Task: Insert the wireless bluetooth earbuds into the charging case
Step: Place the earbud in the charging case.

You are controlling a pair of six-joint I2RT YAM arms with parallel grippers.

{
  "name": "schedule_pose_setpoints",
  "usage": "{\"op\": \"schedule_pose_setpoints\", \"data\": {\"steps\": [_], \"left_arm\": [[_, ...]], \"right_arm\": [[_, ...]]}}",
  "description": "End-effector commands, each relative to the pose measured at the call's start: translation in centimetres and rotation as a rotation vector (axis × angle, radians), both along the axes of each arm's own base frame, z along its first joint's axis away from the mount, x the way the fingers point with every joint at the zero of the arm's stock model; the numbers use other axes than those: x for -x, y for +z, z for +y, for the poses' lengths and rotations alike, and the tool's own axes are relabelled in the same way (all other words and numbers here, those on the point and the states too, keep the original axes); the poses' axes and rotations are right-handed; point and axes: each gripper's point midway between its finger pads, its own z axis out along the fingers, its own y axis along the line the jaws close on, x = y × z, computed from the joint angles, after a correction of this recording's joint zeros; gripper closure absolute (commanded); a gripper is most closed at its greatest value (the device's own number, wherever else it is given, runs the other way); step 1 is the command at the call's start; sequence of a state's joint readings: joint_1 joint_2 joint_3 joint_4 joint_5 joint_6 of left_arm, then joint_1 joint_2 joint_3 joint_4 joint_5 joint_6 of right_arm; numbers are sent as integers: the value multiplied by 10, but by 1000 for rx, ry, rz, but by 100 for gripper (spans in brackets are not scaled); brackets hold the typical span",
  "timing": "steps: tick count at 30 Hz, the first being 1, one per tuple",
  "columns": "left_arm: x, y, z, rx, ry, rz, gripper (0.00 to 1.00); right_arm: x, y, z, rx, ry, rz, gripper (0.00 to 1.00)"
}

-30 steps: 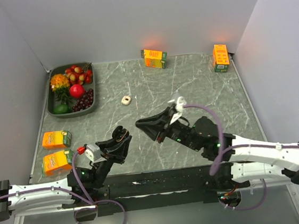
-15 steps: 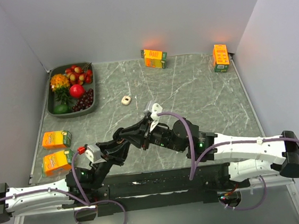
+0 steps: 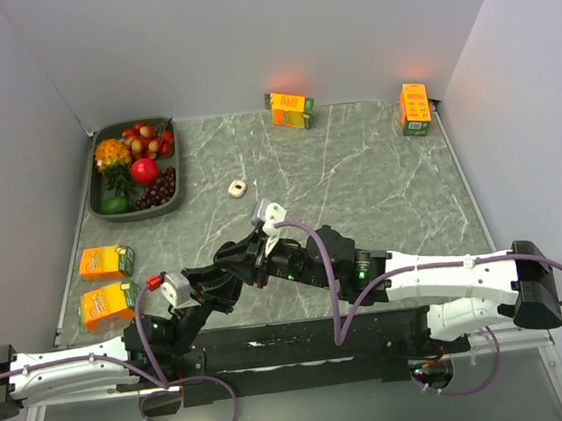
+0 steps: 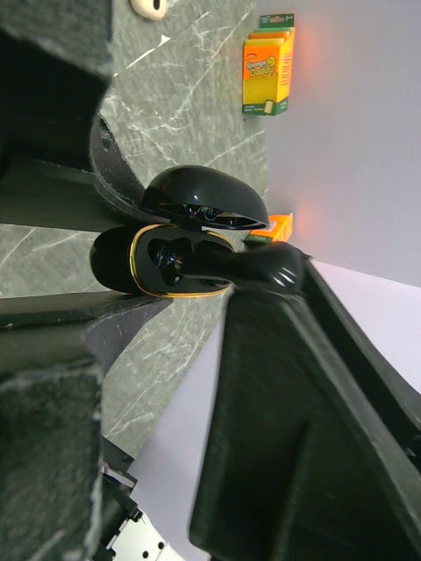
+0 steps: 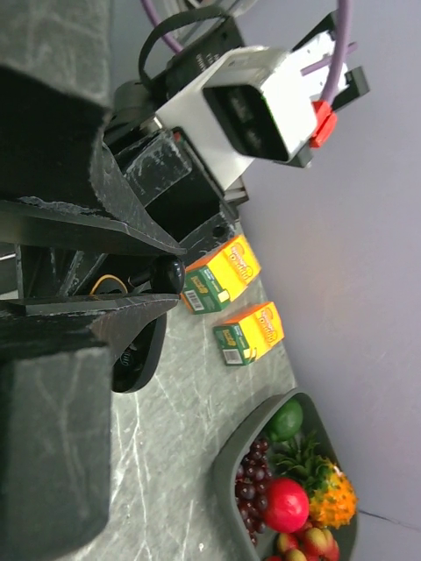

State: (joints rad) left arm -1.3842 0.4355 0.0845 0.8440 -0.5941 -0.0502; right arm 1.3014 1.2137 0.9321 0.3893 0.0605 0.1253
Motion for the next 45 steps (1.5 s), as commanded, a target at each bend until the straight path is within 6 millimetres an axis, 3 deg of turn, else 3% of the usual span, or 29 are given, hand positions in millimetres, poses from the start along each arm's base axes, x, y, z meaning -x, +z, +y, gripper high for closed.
{"op": "schedule_pose_setpoints", "data": {"steps": [1,24,45], "left_arm": [[5,24,2,72,-32,-14,99],[6,30,7,98,-34,-9,99],[5,30,9,105,-28,-9,99]], "right_arm": [[2,31,2,-72,-7,-49,100],[-9,7,3,-4,-112,-74,100],[5,-8,-4,33,-91,-20,100]]}}
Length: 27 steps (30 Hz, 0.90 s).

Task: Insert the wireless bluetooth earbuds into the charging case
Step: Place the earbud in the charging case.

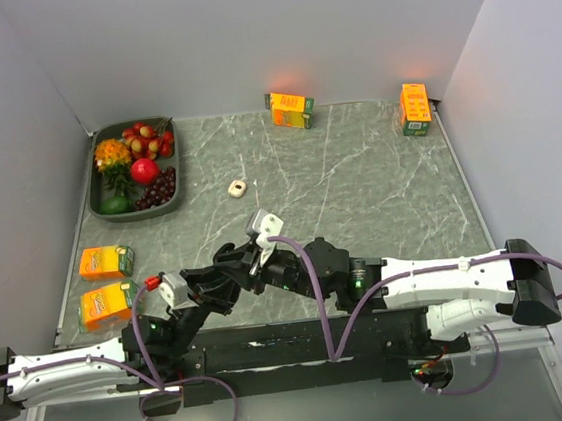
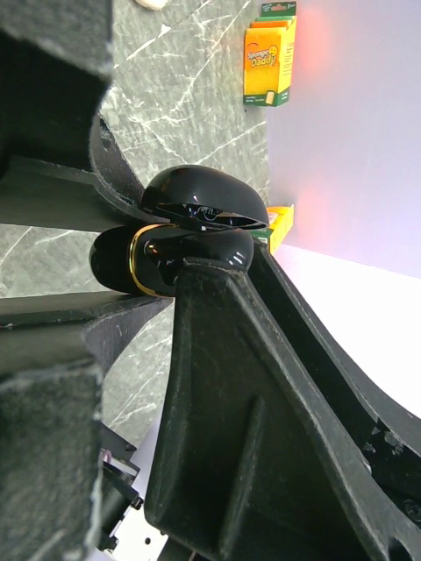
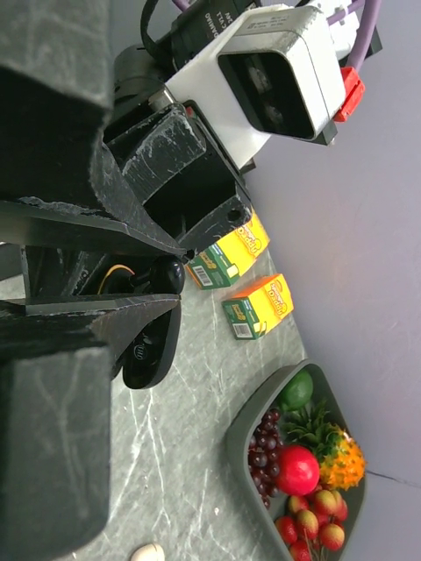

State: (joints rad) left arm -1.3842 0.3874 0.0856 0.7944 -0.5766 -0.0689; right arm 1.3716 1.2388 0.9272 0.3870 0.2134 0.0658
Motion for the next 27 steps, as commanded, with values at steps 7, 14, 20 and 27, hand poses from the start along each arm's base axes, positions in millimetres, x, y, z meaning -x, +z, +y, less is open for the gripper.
{"op": "schedule_pose_setpoints", "data": {"steps": [7,14,20,27], "left_arm": [[2,28,7,97,-6,-11,99],[2,29,7,97,-8,-13,99],[3,29,7,99,-11,-14,99],[2,28,6,96,-10,-12,99]], "right_arm": [[2,-1,-9,5,-25,23,100],[-1,-10,-7,36,-40,46,100],[-3,-13,-7,46,-51,48,100],[-6,-8,-9,44,-73,58,76]]}}
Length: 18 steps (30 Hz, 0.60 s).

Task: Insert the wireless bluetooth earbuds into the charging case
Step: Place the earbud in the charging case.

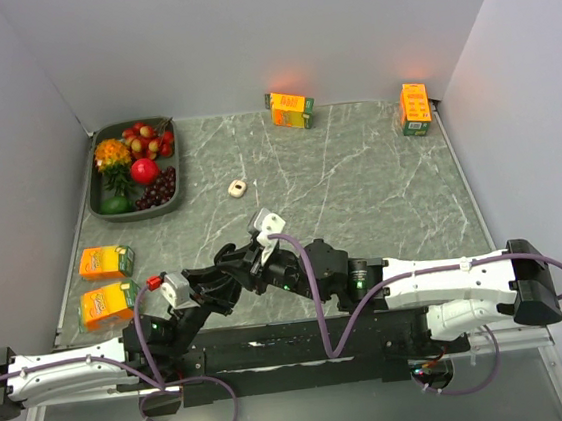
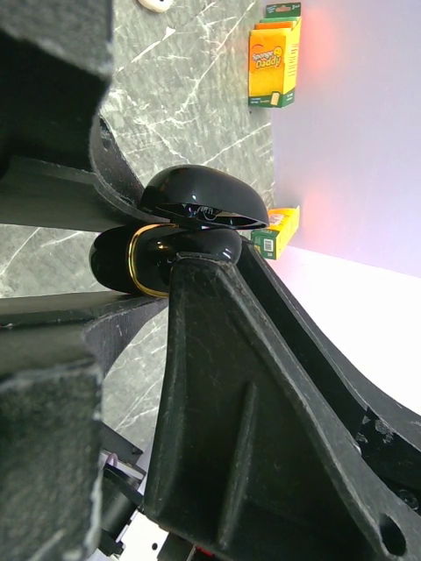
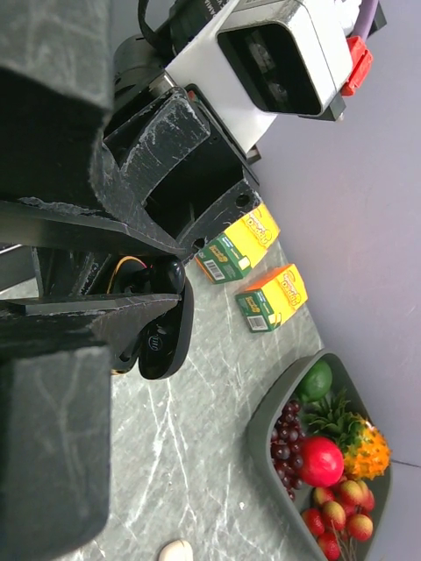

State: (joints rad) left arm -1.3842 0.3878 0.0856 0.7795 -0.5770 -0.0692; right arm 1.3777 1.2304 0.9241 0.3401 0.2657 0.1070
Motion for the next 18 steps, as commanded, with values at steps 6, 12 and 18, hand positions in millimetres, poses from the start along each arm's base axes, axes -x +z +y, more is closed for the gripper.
{"op": "schedule_pose_setpoints", "data": {"steps": [6,12,18], "left_arm": [[2,30,7,110,-10,-12,99],[2,28,7,104,-8,-9,99],[1,26,6,95,-7,-2,99]], "right_arm": [[-6,13,-11,-3,-61,12,59],[-9,28,-20,-29,-86,0,51],[-9,49,-35,-75,-101,-13,45]]}}
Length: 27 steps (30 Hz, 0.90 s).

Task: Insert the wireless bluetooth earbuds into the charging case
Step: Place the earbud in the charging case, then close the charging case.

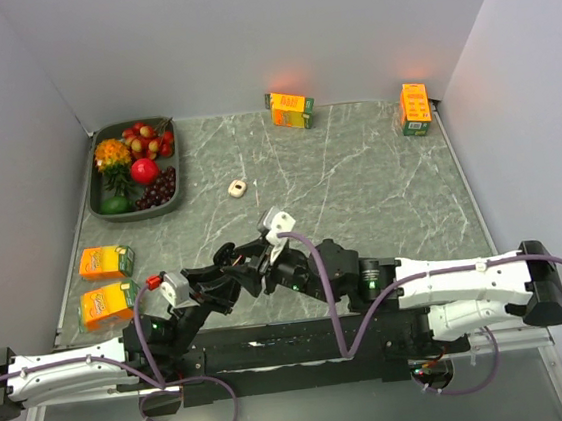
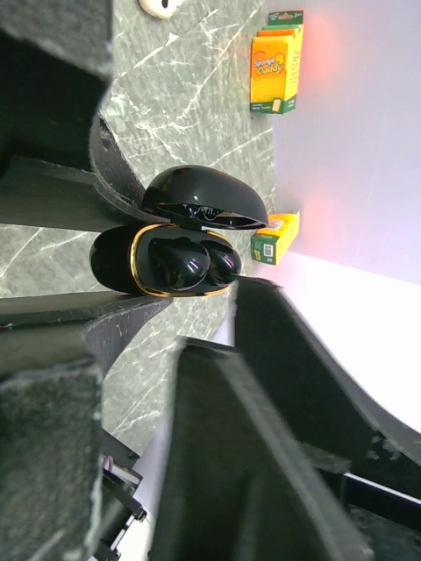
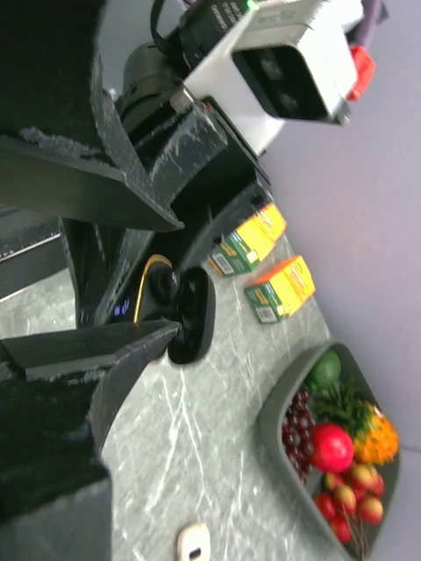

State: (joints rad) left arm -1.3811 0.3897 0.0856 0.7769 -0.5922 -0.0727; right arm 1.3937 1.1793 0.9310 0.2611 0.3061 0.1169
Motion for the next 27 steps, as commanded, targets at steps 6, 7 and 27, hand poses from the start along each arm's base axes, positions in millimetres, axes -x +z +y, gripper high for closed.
{"op": "schedule_pose_setpoints", "data": {"steps": [6,7,27], "left_arm": [[4,26,3,94,-22,-11,99],[4,27,3,96,-24,-13,99],[8,13,-19,-35,-68,-18,99]], "right_arm": [[-12,63,-34,-115,-90,-54,43],[-12,63,-34,-113,-88,-57,43],[-57,31,-5,368,-47,73,71]]}}
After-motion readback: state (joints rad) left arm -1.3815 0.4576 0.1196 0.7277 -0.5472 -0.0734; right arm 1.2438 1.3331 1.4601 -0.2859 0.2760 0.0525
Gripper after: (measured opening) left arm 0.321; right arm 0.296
